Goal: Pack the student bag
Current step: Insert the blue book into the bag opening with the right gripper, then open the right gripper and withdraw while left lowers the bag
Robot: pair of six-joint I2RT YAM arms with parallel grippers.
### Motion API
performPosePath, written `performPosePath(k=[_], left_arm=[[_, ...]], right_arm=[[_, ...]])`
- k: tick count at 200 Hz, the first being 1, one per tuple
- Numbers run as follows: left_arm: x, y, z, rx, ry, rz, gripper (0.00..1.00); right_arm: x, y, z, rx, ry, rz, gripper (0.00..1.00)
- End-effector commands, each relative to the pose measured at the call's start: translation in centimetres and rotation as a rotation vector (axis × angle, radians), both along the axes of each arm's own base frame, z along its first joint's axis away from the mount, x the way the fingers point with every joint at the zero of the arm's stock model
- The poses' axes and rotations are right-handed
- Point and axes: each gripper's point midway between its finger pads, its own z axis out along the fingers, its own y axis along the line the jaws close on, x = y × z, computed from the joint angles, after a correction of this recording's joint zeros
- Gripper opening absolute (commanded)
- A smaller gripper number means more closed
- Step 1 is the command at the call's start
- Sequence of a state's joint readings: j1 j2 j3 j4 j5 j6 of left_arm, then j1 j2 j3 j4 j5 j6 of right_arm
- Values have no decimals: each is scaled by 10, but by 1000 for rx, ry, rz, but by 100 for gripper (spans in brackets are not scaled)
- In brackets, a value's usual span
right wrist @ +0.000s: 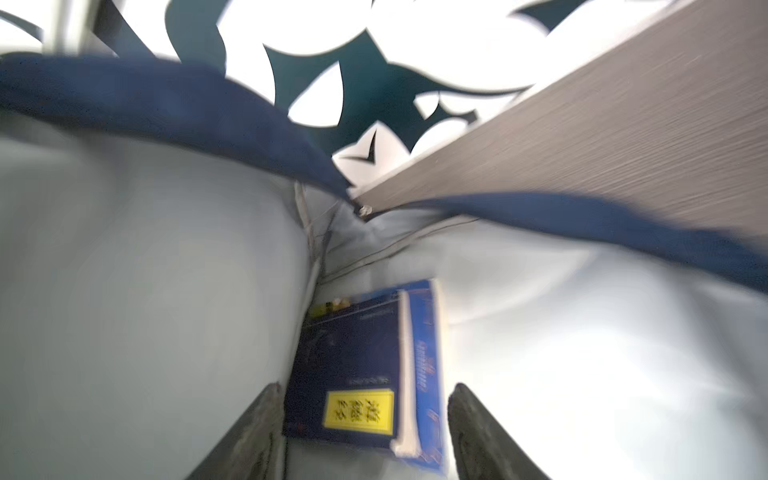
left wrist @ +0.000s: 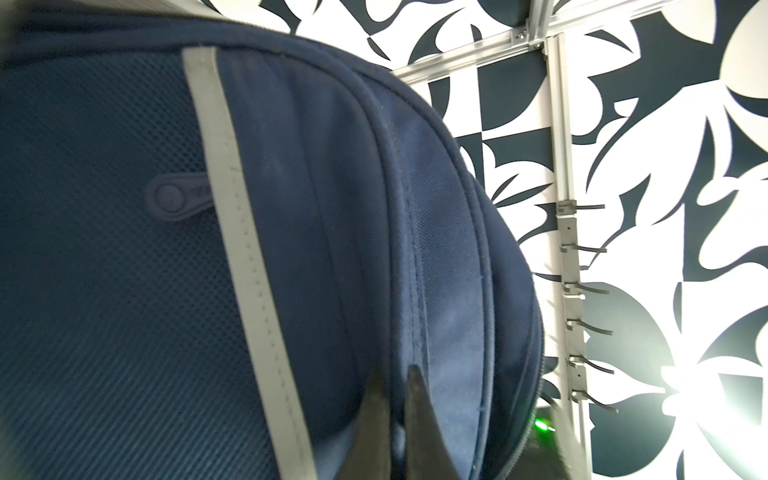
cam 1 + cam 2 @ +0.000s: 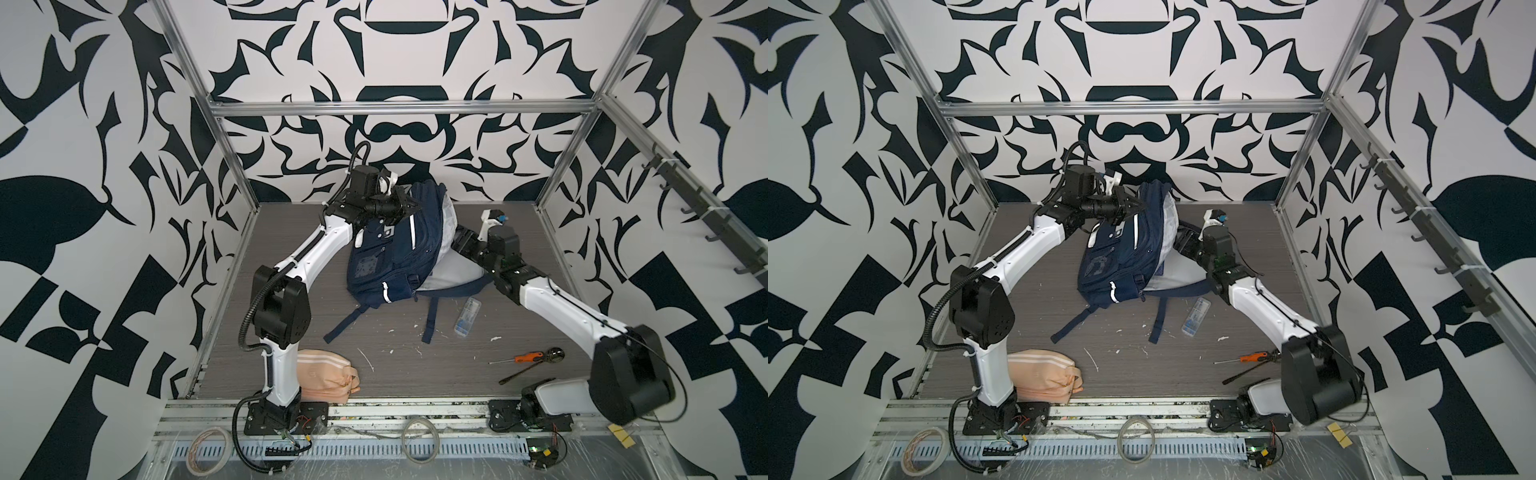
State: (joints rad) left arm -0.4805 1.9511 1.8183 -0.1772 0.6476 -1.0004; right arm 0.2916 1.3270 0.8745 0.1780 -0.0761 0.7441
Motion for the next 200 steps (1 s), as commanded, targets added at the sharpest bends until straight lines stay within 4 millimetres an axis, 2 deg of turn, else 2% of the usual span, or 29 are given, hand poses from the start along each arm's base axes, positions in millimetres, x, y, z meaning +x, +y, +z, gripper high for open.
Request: performPosePath(k=[1, 27, 51, 79, 103, 120, 137, 148, 167, 171, 181, 200], left_arm=[[6, -7, 12, 6, -106, -34, 0], [14, -17, -26, 49, -59, -36, 0], [21, -32, -61, 77, -27, -42, 0], [24, -53, -99, 101, 13, -71, 0], [21, -63, -120, 111, 42, -73, 19], [19, -61, -119, 119, 43, -66, 32], [18, -53, -103, 135, 9, -60, 59], [15, -43, -94, 160, -3, -60, 73], [-3, -14, -88, 237, 39, -56, 84], [-8, -6, -89, 257, 51, -51, 90], [-26, 14, -91, 309, 76, -38, 98], [-69, 54, -104, 394, 147, -15, 99]], right_arm=[[-20, -47, -3, -76, 25, -88, 68], [-43, -62, 16, -237, 16, -40, 71], [-59, -61, 16, -330, 57, 36, 73], [-65, -56, 12, -347, 77, 87, 75], [-65, -52, 7, -337, 95, 106, 75], [-66, -47, 6, -331, 93, 122, 75], [-68, -40, 5, -345, 92, 145, 75], [-69, -34, 3, -352, 94, 165, 75], [-73, -21, -2, -360, 100, 207, 75], [-74, -17, -3, -362, 101, 221, 75], [-76, -4, -6, -378, 100, 260, 75], [-82, 21, -16, -414, 116, 341, 75]])
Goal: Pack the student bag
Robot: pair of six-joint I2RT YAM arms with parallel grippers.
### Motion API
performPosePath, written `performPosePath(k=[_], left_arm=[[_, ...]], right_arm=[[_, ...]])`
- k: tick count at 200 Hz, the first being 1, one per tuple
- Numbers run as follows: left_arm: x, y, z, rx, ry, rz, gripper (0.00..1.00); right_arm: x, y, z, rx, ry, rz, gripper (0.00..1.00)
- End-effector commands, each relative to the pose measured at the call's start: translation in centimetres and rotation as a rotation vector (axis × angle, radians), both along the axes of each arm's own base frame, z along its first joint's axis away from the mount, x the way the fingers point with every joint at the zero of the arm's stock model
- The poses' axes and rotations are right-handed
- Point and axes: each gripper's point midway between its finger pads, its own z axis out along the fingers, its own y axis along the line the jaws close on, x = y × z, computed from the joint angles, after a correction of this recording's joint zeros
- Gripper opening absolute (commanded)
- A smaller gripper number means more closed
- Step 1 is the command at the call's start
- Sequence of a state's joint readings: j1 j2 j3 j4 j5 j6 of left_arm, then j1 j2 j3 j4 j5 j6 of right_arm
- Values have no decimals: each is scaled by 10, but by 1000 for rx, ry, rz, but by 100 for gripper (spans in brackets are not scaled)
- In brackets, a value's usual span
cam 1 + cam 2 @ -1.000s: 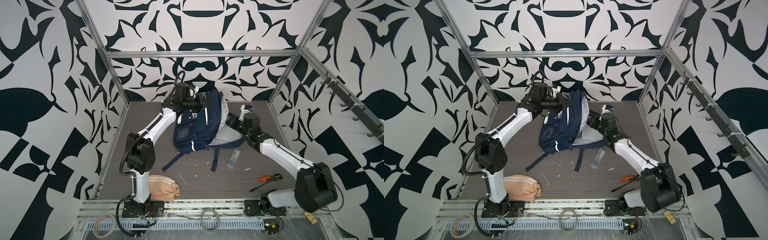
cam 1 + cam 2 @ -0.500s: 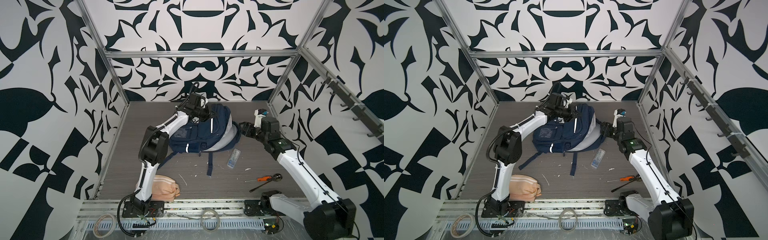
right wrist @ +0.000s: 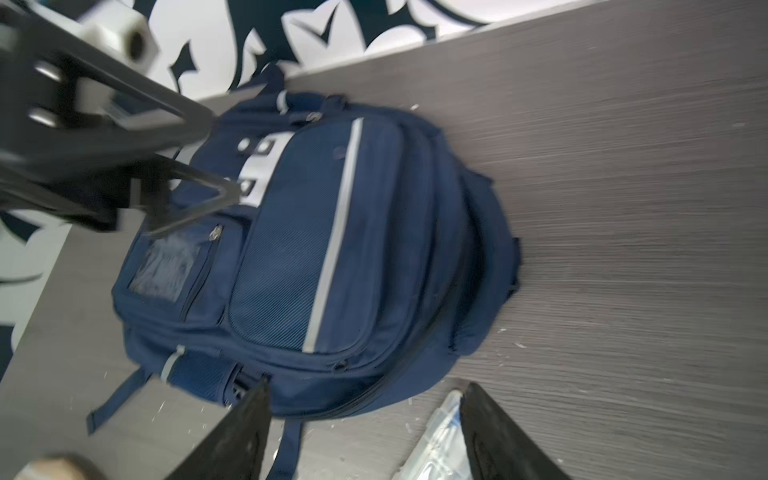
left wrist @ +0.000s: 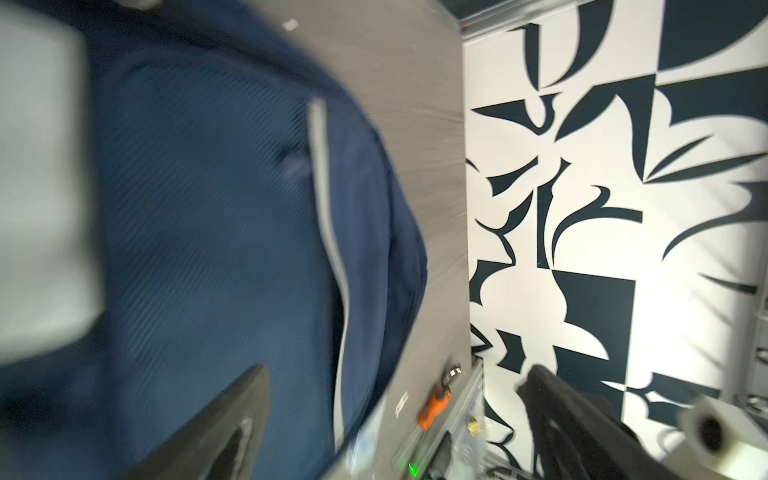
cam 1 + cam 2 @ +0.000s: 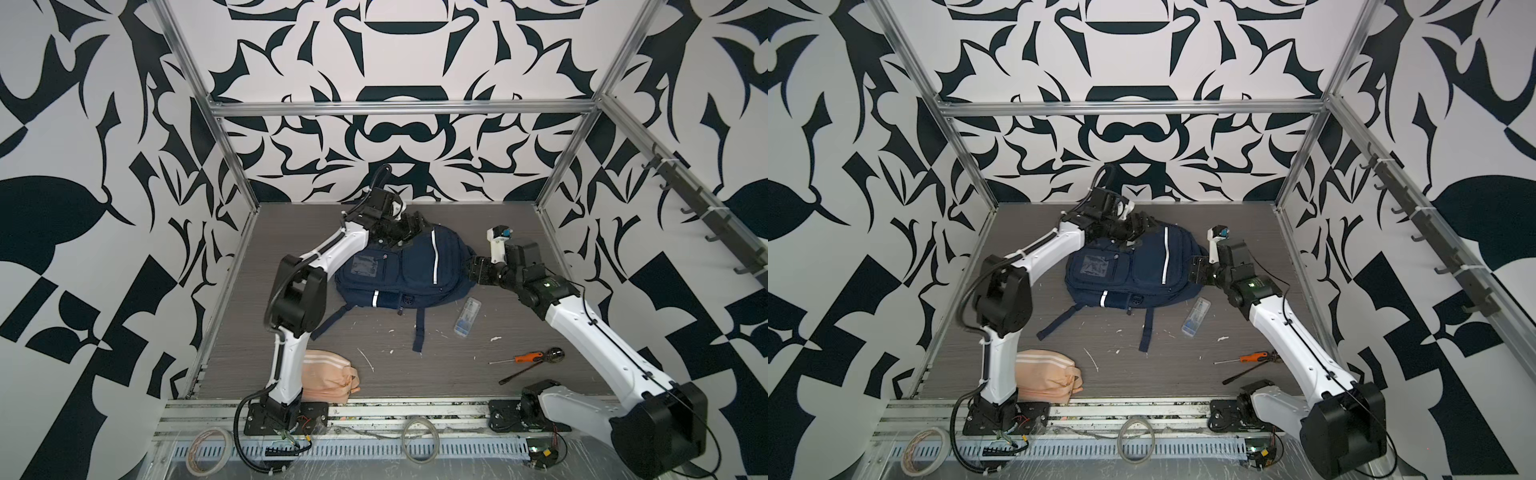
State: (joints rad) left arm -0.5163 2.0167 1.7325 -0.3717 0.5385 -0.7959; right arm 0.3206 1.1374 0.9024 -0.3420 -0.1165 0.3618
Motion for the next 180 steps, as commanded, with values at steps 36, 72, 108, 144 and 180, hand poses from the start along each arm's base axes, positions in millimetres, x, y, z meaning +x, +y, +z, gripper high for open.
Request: performPosePath(k=[36, 72, 108, 144, 180], left_arm=[[-139, 103, -22, 193, 193, 55, 99], [-170, 125, -51, 156, 280, 134, 99], [-156, 136, -75, 69, 345, 230, 99], [-134, 142, -101, 35, 396, 337, 99], [-109, 139, -124, 4, 421, 434, 95]], right_arm=[[-11, 85, -11, -51, 45, 284, 76], [-26, 139, -38, 5, 169, 463, 77], [-34, 163, -62, 132, 294, 502, 77], [-42, 171, -84, 154, 403, 525, 77], [-46, 167, -108, 159, 467, 480, 76]])
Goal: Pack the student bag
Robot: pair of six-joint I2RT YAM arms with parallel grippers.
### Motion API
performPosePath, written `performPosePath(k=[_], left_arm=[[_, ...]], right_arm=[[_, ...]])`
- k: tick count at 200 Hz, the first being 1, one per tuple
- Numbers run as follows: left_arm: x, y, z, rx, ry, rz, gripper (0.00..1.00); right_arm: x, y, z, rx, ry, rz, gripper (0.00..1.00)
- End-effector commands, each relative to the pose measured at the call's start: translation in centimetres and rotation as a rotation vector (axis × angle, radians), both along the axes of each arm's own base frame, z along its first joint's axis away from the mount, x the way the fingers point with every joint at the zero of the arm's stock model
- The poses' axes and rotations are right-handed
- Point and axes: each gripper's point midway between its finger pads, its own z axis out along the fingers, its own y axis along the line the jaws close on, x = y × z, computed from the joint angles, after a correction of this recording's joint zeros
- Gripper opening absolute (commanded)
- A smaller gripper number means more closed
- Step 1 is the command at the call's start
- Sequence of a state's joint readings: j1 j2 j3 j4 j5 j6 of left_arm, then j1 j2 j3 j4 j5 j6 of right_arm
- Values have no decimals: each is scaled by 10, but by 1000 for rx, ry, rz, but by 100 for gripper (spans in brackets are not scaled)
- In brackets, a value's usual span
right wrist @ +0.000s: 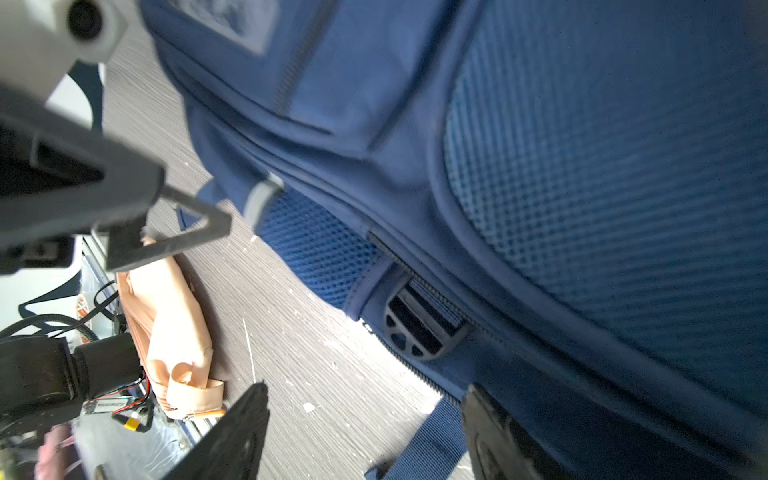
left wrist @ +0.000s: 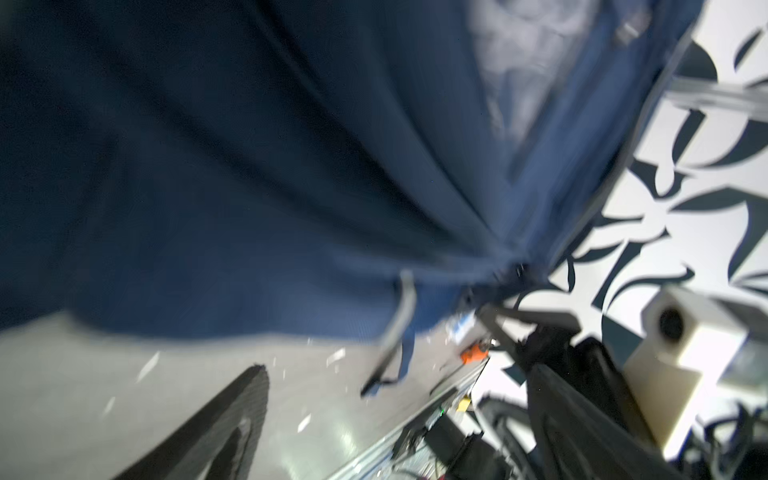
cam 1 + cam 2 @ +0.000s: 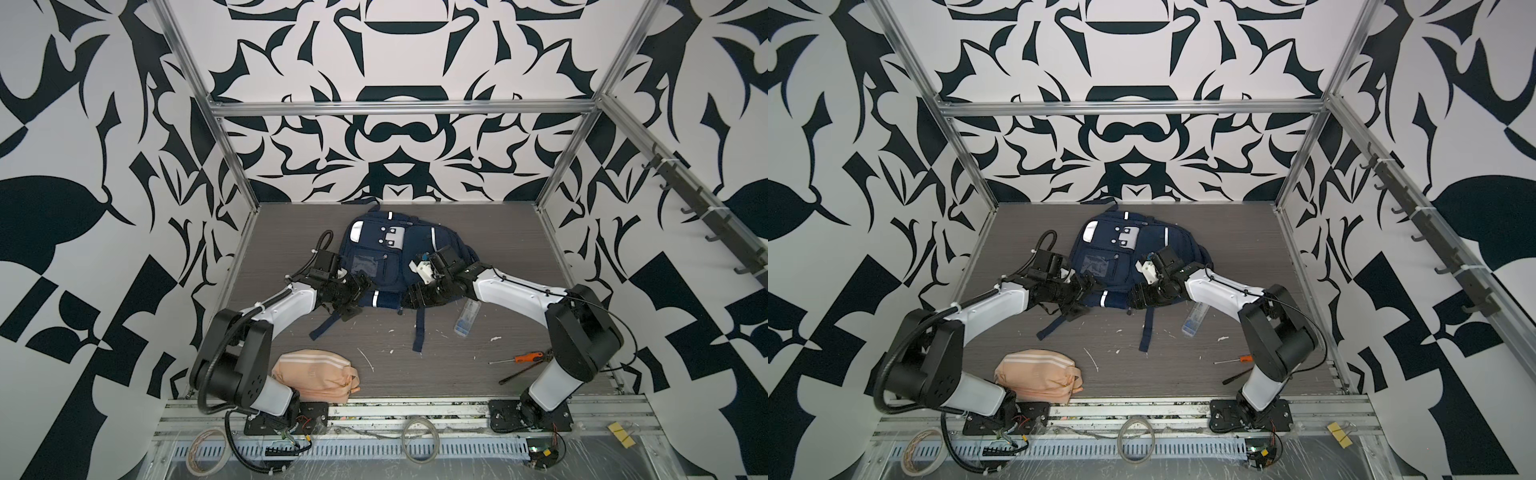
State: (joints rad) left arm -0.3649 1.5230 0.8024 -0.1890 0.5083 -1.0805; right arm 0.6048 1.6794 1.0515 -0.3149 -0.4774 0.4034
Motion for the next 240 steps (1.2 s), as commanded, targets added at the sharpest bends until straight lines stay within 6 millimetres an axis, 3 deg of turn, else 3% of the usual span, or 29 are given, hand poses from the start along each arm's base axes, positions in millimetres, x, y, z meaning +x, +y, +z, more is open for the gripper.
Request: performPosePath(k=[1, 17, 51, 109, 173, 240], left_arm=[[23, -2, -7, -31, -20, 95, 95], [30, -2, -13, -22, -18, 110, 86], [41, -4, -28, -15, 5, 148, 55], [44, -11, -18, -57, -4, 138, 0], [42, -25, 11, -132, -10, 80, 0], [27, -48, 40, -183, -35, -27, 0]], right_arm=[[0, 7, 9, 52, 9, -18, 76], [-2, 5, 8, 66, 11, -37, 75], [-10, 1, 2, 46, 19, -51, 74], [-1, -5, -12, 33, -18, -130, 72], [40, -1, -8, 99, -225, -229, 63], [46, 1, -11, 70, -336, -139, 61]])
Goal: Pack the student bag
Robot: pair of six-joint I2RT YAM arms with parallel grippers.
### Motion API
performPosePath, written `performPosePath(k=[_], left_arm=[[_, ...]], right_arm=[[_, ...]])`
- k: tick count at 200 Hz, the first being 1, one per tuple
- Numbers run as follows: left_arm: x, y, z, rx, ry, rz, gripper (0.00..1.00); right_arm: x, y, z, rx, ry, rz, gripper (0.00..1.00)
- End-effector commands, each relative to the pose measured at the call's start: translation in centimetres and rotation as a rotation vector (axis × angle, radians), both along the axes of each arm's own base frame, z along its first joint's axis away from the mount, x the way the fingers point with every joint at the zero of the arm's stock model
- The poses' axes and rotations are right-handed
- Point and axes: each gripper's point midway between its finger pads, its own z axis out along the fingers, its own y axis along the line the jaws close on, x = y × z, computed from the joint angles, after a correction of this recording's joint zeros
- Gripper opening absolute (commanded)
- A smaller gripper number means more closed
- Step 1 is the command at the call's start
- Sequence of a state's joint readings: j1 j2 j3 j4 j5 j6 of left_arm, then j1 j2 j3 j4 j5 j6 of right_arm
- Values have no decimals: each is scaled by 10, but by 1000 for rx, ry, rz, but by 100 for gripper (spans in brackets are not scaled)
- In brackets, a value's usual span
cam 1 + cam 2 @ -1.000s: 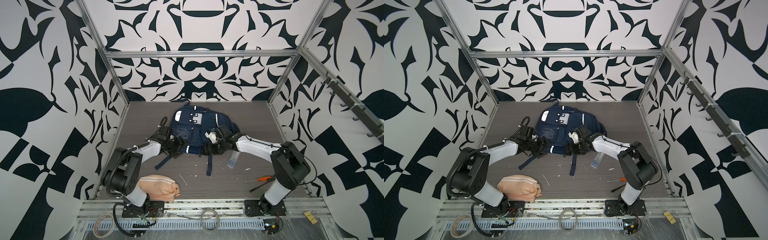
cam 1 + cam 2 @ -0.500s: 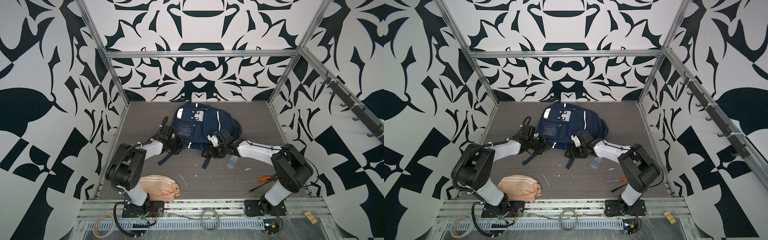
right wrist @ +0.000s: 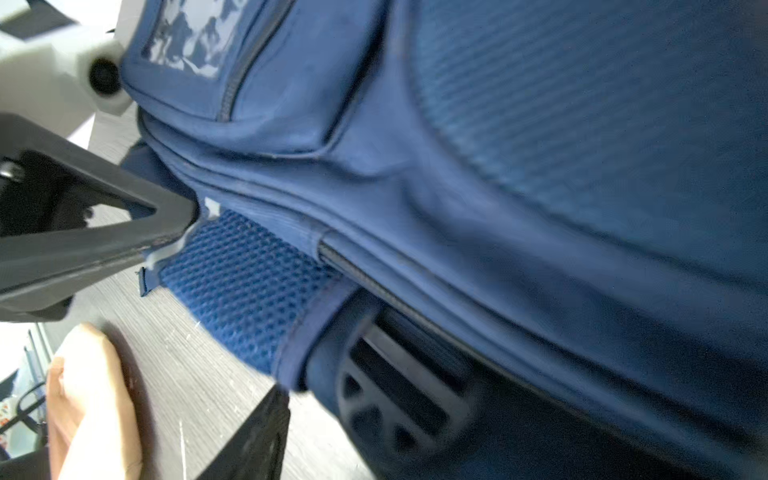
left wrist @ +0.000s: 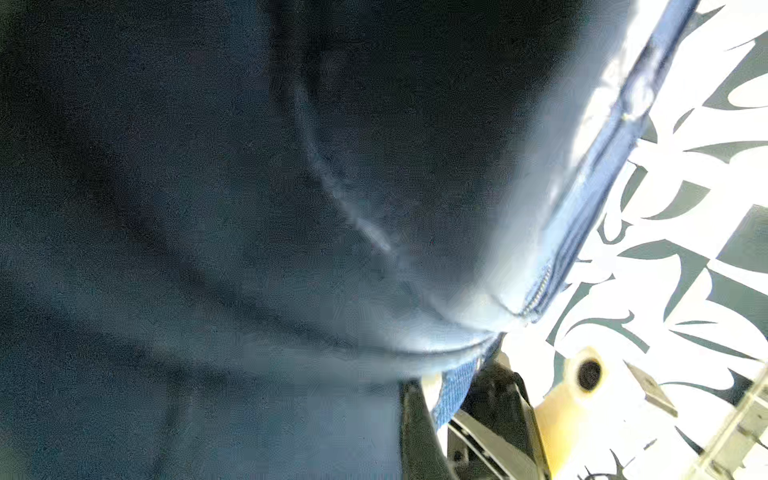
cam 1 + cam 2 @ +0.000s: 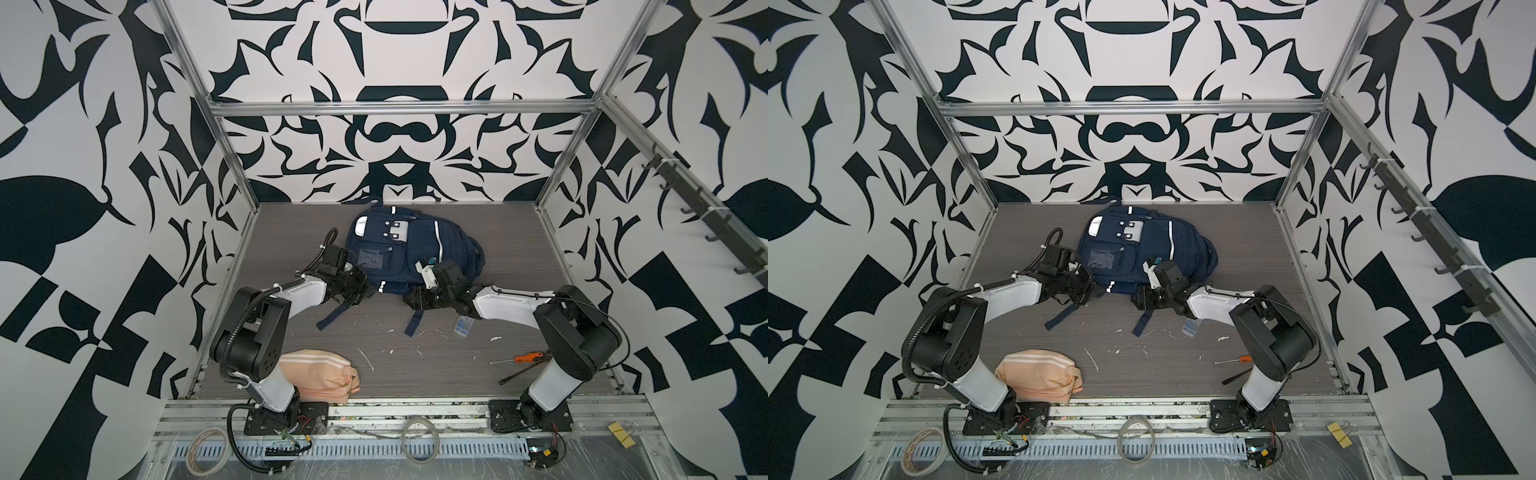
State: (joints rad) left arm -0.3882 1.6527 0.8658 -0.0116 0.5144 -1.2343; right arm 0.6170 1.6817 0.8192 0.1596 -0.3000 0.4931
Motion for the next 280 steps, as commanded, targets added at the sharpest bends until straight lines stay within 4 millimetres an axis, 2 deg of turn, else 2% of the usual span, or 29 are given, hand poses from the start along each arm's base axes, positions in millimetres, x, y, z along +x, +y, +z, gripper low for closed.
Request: performPosePath(k=[1, 24, 53, 79, 116, 140, 163, 205, 235, 262, 280], left_arm=[[-9, -24, 41, -97, -51, -101, 0], [-9, -27, 55, -89, -81, -124, 0], [-8, -28, 66, -88, -103, -132, 0], [-9, -29, 67, -89, -105, -136, 0], [-9, -29, 69, -87, -109, -133, 0], [-9, -28, 68, -90, -105, -127, 0], [-5, -25, 70, -87, -118, -113, 0], [9, -2, 76, -67, -158, -46, 0], [14, 13, 76, -39, -178, -29, 0], [15, 30, 72, 1, -186, -20, 0], [18, 34, 74, -3, -203, -30, 0]], right_arm=[[14, 7, 16, 16, -119, 22, 60], [19, 9, 23, 37, -156, 19, 55], [24, 9, 30, 18, -189, 19, 37], [27, 5, 36, -12, -217, 15, 19], [27, 0, 41, -30, -243, 11, 0], [22, -3, 42, -44, -250, 30, 0], [10, -16, 37, -94, -244, 43, 0], [-13, -46, 28, -191, -205, 19, 0], [-17, -67, 25, -253, -180, -31, 0], [-14, -81, 32, -287, -184, -73, 0], [-15, -72, 44, -235, -211, -19, 0]])
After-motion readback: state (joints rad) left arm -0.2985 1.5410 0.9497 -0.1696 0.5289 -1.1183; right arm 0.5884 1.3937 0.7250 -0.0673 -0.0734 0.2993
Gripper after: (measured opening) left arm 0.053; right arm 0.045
